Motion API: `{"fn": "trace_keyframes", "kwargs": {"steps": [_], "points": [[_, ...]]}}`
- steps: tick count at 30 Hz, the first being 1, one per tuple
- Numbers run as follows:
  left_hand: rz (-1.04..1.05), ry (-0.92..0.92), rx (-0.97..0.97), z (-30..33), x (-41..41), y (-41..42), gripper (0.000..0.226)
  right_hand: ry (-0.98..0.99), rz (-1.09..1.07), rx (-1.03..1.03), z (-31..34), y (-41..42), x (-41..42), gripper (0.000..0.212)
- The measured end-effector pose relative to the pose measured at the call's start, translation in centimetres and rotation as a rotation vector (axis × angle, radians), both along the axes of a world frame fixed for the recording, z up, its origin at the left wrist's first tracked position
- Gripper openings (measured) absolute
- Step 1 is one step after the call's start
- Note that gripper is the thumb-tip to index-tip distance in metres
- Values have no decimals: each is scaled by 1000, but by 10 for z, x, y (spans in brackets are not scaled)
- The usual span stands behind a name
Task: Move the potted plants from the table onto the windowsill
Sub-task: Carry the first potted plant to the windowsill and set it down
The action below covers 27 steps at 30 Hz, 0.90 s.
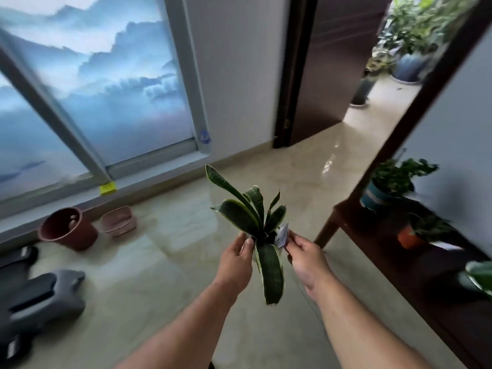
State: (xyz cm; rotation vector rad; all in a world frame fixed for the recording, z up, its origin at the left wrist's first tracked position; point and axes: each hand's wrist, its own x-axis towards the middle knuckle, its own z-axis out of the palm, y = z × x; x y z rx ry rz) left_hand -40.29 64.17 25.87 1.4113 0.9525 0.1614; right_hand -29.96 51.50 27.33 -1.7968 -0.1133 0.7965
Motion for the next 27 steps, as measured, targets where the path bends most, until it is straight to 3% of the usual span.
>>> {"fn": "trace_keyframes", "kwargs": {"steps": [16, 27], "points": [[339, -82, 6, -10, -79, 269, 45, 47, 252, 74, -7, 307, -50, 30], [482, -24, 12, -30, -43, 427, 48, 78, 386, 83, -23, 483, -2, 25]]}}
